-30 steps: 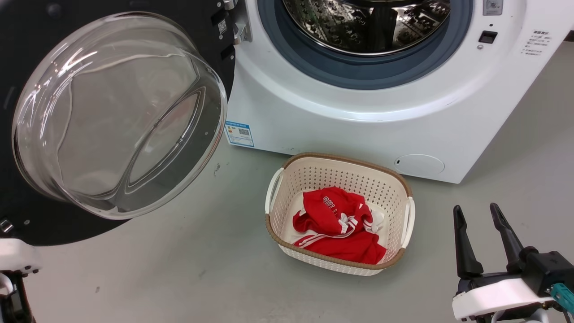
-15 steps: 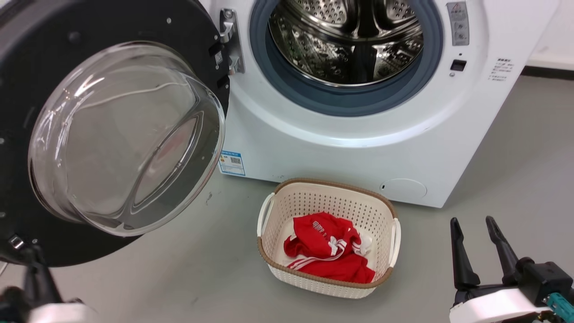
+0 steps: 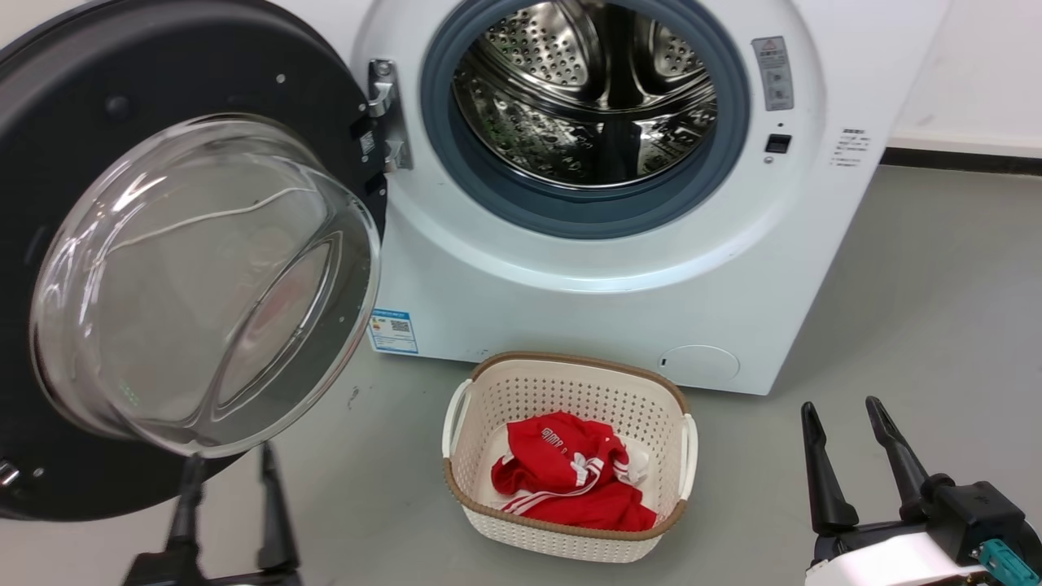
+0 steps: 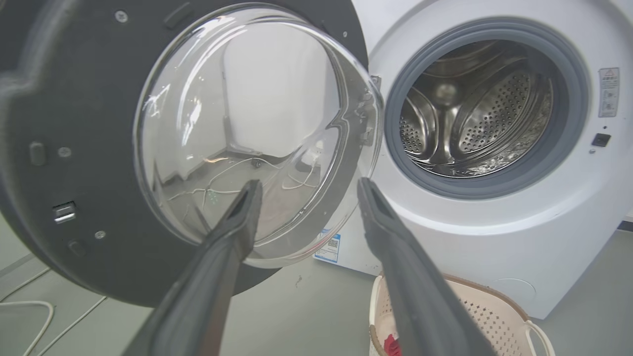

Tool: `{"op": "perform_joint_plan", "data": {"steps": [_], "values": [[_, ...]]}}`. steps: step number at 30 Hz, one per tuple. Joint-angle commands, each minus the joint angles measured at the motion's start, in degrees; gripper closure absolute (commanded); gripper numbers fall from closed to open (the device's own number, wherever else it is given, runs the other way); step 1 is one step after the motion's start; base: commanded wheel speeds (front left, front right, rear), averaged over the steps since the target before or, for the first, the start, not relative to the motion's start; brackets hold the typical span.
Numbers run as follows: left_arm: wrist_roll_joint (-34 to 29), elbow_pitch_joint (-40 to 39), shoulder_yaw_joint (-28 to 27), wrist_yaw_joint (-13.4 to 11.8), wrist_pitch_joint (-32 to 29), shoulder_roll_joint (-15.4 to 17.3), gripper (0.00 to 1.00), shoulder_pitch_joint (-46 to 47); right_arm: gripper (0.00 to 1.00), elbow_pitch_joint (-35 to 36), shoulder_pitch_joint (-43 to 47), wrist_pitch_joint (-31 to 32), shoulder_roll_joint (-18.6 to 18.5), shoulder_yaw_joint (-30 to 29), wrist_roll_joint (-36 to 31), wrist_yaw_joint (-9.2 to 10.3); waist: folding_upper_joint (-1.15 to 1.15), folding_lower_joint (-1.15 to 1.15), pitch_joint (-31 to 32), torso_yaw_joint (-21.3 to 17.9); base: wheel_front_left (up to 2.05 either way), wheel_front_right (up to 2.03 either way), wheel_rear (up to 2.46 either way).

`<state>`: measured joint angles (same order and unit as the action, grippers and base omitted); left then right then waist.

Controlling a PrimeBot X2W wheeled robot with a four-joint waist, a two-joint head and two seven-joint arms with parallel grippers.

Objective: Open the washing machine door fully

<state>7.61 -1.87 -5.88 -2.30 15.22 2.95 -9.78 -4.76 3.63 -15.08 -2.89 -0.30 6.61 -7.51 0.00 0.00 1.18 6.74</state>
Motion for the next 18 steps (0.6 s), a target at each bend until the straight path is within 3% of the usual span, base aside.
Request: {"op": "perform_joint_plan", "data": {"steps": [1, 7, 18], "values": [[-0.7, -0.5, 1.3, -0.4, -0.1, 0.0, 0.0, -0.3, 0.0, 0.4, 0.6, -0.1, 0.0, 0.2, -0.4, 0.04, 0.0, 0.0, 0.3, -0.9, 0.0, 0.0, 0.0], [-3.8, -1.3, 5.3, -0.4, -0.1, 0.0, 0.0, 3.2, 0.0, 1.9, 0.5, 0.0, 0.0, 0.2, -2.9, 0.04, 0.0, 0.0, 0.6, -3.4, 0.0, 0.0, 0.0], [-5.8, 1.7, 6.5, 1.2, -0.1, 0.6, 0.0, 7.6, 0.0, 2.7, 0.9, 1.8, 0.1, -1.4, -4.4, 0.04, 0.0, 0.0, -0.3, -7.4, 0.0, 0.0, 0.0]]}}
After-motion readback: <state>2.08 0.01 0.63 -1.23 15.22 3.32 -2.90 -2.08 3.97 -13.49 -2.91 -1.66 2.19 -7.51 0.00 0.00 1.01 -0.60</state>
